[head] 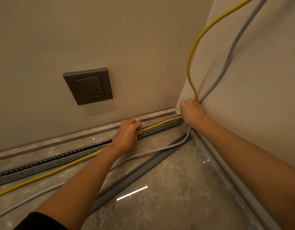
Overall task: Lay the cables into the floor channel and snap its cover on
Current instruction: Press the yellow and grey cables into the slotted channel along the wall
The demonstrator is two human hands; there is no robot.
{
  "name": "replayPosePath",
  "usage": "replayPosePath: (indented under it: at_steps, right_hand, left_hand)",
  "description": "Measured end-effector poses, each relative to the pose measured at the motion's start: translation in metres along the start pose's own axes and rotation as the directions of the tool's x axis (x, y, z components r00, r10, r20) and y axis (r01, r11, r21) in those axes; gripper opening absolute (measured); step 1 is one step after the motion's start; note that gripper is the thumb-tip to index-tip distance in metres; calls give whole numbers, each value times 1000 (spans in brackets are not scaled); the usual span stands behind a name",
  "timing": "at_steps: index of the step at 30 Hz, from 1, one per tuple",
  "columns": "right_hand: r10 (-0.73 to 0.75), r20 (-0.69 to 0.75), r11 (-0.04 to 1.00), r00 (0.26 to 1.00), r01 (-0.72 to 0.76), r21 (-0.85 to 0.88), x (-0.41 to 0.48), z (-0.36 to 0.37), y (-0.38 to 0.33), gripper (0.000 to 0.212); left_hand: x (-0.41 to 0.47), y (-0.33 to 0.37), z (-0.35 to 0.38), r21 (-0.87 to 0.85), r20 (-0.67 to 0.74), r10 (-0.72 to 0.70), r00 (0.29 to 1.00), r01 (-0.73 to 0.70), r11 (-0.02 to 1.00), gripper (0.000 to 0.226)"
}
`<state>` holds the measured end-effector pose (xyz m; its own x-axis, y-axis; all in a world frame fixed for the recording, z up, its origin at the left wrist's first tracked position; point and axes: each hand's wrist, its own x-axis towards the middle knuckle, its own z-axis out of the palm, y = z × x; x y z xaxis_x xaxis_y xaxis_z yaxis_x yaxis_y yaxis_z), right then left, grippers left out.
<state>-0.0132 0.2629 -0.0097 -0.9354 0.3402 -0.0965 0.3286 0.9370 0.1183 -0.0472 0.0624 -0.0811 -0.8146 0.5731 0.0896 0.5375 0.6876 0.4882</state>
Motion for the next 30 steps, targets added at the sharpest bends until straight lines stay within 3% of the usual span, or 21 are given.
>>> replayPosePath:
  at_steps: [4,7,11,16,19,23,27,30]
  right_hand:
    - [7,1,1000,1000,-7,15,4,1,-1,33]
    - [24,-4,999,1000,-24,32,8,3,-1,31]
    - [60,-2,997,998,-60,46,14,2,-3,32]
    - [67,35,996,997,-69,50,22,6,-6,31]
    - [70,91,996,993,-75,55,28,4,-5,30]
    - [36,327,989,944,-82,127,30,16,-2,30]
    - [21,177,985,984,-50,166,25,30,-4,30]
    - [13,49,986,999,-20,163,23,41,-2,31]
  left_hand:
    - [6,5,-5,-12,54,-83,995,83,996,20]
    - [13,10,-7,-31,51,-221,974,223,974,20]
    - [22,12,-7,-126,46,-476,879,477,870,15]
    - [21,3,-7,-138,111,-609,785,619,773,18]
    - [14,-6,-7,-182,158,-622,767,642,745,13]
    - [2,-27,-15,-272,269,-575,773,634,724,30]
    - [-2,-28,-15,-200,175,-574,800,600,775,4]
    - [-2,-26,-12,-150,76,-594,801,598,787,9]
